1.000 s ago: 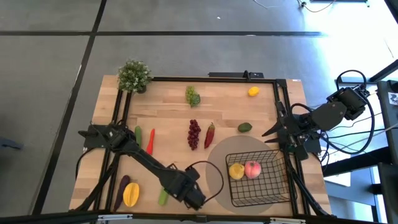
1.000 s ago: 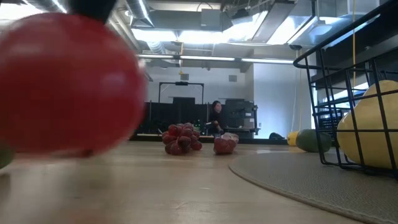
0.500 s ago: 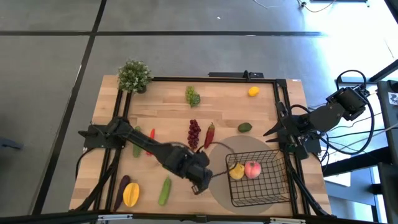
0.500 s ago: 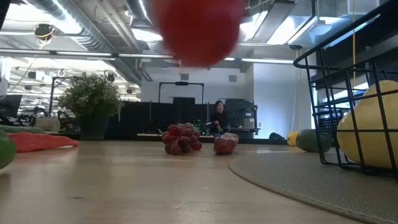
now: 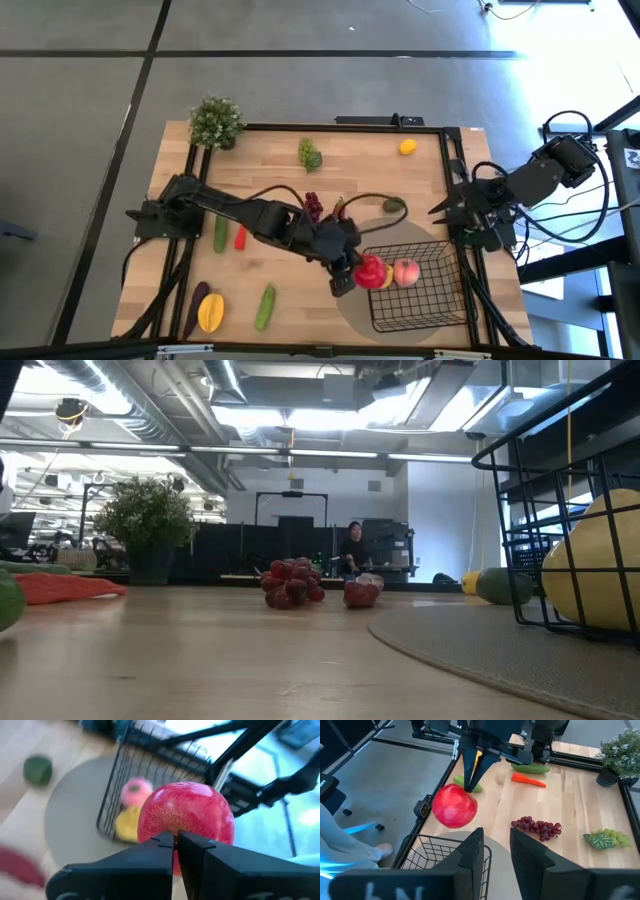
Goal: Build produce basket
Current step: Put the apple into the wire basket
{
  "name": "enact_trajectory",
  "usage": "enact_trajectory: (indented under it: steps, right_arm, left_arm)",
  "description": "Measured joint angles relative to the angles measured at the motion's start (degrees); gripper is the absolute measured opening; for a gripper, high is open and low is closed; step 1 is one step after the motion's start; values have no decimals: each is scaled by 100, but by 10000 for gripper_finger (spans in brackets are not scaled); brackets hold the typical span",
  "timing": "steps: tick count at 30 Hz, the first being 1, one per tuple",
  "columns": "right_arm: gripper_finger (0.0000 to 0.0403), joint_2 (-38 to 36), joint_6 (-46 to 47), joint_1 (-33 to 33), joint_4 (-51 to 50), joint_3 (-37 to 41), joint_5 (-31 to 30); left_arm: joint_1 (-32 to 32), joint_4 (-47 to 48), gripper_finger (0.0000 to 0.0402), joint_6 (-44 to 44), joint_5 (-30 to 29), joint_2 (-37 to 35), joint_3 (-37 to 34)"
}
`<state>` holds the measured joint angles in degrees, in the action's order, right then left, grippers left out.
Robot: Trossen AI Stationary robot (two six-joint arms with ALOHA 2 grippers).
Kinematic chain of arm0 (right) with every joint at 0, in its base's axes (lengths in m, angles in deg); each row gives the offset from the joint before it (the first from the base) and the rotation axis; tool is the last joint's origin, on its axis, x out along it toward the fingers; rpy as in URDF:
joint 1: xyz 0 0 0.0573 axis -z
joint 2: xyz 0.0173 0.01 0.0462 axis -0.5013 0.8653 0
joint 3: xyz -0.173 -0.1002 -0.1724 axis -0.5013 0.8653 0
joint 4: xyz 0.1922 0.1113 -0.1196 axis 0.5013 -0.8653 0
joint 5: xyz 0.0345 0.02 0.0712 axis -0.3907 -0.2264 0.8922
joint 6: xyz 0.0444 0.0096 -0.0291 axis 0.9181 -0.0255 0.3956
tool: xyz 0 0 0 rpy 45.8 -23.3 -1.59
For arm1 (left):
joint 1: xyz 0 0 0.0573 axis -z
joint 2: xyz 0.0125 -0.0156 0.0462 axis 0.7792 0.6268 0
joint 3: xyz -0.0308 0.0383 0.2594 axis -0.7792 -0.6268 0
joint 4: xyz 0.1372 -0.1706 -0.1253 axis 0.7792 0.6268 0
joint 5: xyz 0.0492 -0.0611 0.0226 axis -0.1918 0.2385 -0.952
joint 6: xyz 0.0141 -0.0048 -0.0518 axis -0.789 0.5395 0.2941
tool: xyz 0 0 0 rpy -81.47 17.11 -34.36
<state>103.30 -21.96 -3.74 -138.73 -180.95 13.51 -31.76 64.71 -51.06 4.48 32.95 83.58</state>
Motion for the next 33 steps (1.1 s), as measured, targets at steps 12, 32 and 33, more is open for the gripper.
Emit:
enact_trajectory:
  steps: [12, 32, 33]
  right_arm:
    - [88, -512, 298, 1, -166, 0, -5]
    - [88, -371, 508, 0, -192, 0, -13]
    - [88, -371, 530, 1, -191, 0, -13]
  left_arm:
    - [-261, -1455, 0, -1168, 169, 464, 0]
    - [-271, -2043, 0, -2716, 1032, 1345, -9]
    - [-280, -2034, 0, -2718, 1033, 1386, -9]
